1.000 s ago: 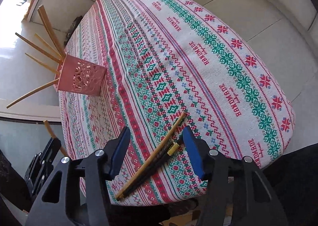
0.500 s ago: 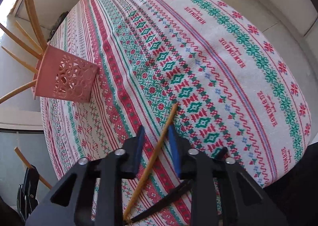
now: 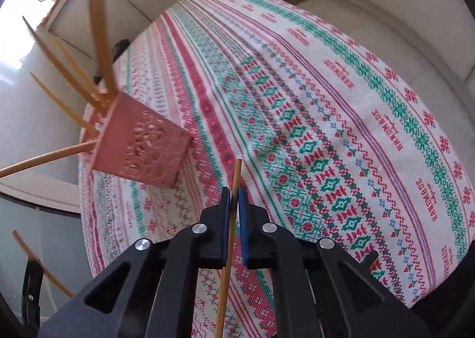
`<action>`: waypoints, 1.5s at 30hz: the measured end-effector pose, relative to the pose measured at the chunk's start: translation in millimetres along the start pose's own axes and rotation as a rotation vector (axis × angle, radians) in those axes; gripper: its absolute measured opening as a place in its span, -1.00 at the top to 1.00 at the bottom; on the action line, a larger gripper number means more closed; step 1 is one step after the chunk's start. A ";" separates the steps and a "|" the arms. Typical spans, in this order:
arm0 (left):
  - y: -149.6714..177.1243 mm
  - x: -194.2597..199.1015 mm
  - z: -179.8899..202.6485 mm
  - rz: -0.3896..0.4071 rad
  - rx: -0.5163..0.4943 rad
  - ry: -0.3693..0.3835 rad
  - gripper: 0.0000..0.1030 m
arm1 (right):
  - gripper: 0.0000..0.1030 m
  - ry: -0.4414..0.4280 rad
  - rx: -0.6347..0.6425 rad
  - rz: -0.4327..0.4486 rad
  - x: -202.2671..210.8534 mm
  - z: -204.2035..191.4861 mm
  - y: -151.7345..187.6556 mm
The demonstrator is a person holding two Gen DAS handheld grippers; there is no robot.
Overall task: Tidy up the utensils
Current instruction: 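Carry both held bamboo chopsticks upright toward the pink cup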
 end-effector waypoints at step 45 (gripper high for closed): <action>-19.2 -36.1 -70.9 -0.002 0.169 -0.025 0.87 | 0.89 -0.183 0.296 0.265 154.2 -31.5 -19.1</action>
Point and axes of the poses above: each gripper's, at about its wrist camera, not at the fingertips, and x roughly against the way its jaws point, z to its right, y to its underside, the point moved 6 cm from there along -x, roughly the way its jaws point, and after that the axes turned 10 degrees about y, right-handed, at the moved point
